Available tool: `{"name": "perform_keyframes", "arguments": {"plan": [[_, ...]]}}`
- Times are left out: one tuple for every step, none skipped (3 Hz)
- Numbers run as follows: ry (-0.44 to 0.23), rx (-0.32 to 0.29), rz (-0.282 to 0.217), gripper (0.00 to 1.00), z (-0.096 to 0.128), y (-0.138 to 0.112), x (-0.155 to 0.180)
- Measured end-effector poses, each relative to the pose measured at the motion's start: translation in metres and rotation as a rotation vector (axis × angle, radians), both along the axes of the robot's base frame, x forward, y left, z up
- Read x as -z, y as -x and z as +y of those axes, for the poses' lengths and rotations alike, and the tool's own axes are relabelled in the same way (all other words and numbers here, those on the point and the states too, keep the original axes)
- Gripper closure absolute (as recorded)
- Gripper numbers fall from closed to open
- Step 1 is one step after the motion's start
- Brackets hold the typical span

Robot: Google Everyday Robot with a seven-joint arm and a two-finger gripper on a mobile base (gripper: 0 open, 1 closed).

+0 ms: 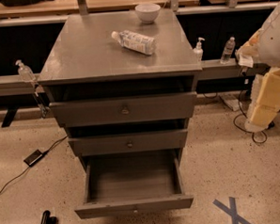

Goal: Close bottom drawer

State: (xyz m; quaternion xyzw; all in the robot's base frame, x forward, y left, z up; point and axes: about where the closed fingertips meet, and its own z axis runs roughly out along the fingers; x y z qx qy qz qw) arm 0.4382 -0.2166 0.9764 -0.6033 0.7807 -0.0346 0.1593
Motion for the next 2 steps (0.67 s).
{"name": "perform_keyframes", "arguments": {"plan": [[0.0,0.0,0.0,0.0,0.0,0.0,0.0],[0.029,-0.061,0.062,0.0,0.007,-0.012,0.035]]}}
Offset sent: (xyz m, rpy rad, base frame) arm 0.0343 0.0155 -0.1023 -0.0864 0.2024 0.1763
